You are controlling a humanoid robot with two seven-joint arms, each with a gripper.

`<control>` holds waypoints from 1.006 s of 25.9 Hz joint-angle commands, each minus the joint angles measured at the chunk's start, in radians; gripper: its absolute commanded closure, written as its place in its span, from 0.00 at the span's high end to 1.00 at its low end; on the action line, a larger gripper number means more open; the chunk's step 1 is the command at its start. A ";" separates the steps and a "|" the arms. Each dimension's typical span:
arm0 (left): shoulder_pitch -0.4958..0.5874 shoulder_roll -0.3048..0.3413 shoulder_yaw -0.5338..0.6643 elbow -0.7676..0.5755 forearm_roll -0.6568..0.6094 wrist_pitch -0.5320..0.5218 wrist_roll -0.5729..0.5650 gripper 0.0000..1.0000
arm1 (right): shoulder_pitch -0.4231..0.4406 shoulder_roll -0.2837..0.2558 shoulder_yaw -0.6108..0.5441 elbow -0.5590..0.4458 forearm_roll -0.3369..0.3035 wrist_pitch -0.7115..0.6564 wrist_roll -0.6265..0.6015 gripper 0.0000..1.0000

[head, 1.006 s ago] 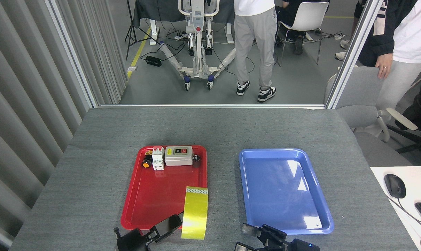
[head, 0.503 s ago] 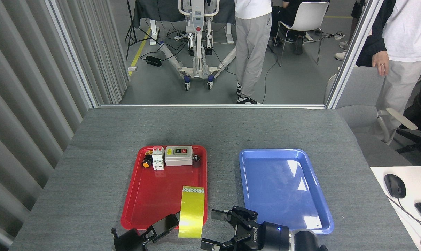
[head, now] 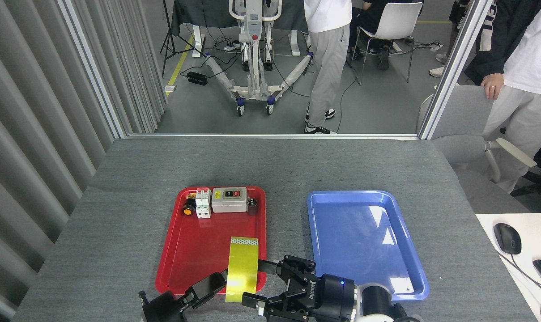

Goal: Place and move tape with both arms
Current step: 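Bring the right gripper under the tape roll beside the left gripper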

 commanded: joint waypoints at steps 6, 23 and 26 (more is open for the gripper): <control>-0.015 0.007 0.016 0.023 0.000 0.001 0.002 0.25 | -0.021 0.005 0.029 0.025 0.010 0.001 0.000 0.59; -0.021 0.014 0.025 0.031 0.000 0.002 0.002 0.25 | -0.035 0.008 0.032 0.063 0.010 0.001 0.004 0.32; -0.023 0.016 0.026 0.031 -0.002 0.005 0.003 0.26 | -0.035 0.008 0.032 0.068 0.010 0.001 0.006 0.30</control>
